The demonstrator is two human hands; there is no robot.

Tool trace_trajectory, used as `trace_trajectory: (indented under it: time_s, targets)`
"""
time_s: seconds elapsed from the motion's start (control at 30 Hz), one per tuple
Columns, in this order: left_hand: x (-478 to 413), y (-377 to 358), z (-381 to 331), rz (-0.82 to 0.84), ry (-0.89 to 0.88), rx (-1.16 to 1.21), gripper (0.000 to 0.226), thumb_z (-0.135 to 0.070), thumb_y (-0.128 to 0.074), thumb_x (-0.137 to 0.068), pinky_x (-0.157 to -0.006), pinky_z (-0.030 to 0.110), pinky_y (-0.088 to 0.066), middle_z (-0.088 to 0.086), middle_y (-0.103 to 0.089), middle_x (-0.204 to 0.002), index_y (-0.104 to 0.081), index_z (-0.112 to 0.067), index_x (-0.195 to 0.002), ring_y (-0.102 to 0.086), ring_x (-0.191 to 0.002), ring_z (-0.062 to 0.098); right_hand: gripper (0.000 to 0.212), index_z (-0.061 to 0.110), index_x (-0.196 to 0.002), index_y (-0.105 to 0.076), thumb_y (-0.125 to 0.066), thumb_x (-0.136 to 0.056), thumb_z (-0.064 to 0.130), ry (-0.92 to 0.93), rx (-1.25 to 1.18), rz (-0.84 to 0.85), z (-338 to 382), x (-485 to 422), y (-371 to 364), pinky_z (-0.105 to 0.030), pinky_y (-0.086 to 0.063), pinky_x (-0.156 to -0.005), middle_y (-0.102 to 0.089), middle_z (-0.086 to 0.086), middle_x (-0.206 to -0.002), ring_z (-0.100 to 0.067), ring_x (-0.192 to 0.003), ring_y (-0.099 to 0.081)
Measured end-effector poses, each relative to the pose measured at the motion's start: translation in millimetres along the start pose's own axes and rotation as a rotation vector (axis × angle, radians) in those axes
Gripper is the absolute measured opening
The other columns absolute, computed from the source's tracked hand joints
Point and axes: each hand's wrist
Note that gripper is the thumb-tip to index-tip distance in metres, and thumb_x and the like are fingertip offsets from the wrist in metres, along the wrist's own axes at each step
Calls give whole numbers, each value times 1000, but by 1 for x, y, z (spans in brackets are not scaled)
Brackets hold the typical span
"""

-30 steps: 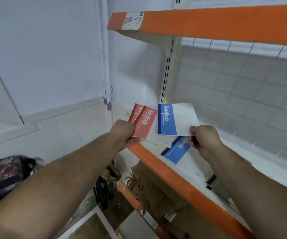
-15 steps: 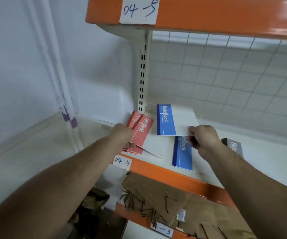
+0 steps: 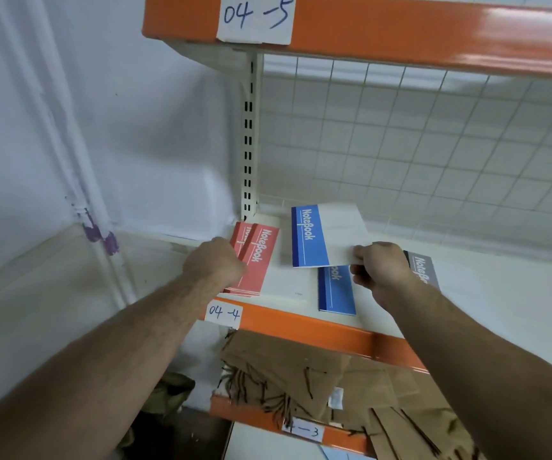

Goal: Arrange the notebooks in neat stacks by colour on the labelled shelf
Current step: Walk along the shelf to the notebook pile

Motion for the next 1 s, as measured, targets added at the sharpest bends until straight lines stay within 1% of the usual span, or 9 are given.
trace_trajectory:
  time_s: [0.07,0.17,0.3,0.4,0.53,0.67,0.77,0.9,1.0]
  targets:
    - [4,4,-5,-83,-22,-71,51,-48,-72,-84,-58,30,-48,3,-59,-96,-48,-12,-110,-64,-78,20,10,6,-88,-54,-53,-97,4,-15,8,-6,-4,2,5,-29,-44,-49,-55,-12,-72,-20,-58,-51]
    - [8,1,-22,-121,-161,-119,62,-41,-73,-83,-79,39,-49,10,-53,-117,-44,-12,-130,-55,-107,27,8,7,-89,-55,-53,-96,4,-28,-8,-29,-8,3,17,-27,-44,-48,-57,-11,-74,-19,-57,-52]
    - [20,-13,-57,-163,-369,-61,45,-37,-57,-90,-87,38,-44,8,-55,-123,-52,-11,-127,-48,-115,27,12,9,-86,-55,-53,-95,2,-22,-33,-75,-11,8,39,-26,-42,-46,-56,-9,-70,-18,-54,-51]
    - [33,-21,-86,-116,-461,-6,46,-37,-51,-94,-100,42,-44,6,-54,-133,-51,-12,-134,-48,-123,26,9,8,-88,-58,-52,-93,3,-31,-12,-91,-13,12,63,-26,-38,-45,-55,-7,-65,-18,-51,-48]
    - [48,-32,-123,-61,-517,-38,49,-38,-45,-99,-104,42,-42,4,-48,-144,-45,-13,-141,-46,-129,23,15,7,-82,-55,-51,-93,-1,-11,-49,-125,-18,10,104,-26,-38,-48,-52,-8,-67,-18,-51,-46]
    - [62,-48,-157,-32,-496,-53,53,-37,-39,-100,-108,39,-38,0,-42,-152,-39,-14,-148,-40,-137,22,15,6,-82,-54,-50,-95,0,-10,-39,-132,-24,9,149,-29,-41,-50,-53,-11,-71,-20,-55,-48]
    - [77,-61,-179,-18,-484,-50,55,-36,-38,-100,-109,39,-38,0,-41,-153,-37,-14,-150,-40,-137,22,13,5,-85,-55,-49,-96,1,-20,-32,-125,-28,6,180,-29,-41,-51,-54,-11,-70,-20,-56,-49]
    - [97,-76,-204,-25,-456,-27,54,-34,-41,-100,-105,36,-41,0,-48,-148,-37,-14,-151,-47,-132,20,15,5,-84,-55,-48,-96,0,-33,-35,-106,-34,0,212,-30,-40,-52,-53,-11,-69,-20,-57,-48]
    - [108,-82,-215,-36,-429,-30,54,-32,-41,-101,-105,36,-42,0,-44,-152,-35,-14,-152,-45,-134,21,11,5,-88,-55,-48,-97,1,-47,-37,-83,-36,-8,224,-30,-41,-51,-54,-11,-72,-20,-57,-48]
Point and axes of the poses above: each hand's wrist, its own x-axis away from the middle knuckle, its own y-axis out of the back of the hand, z = x × y
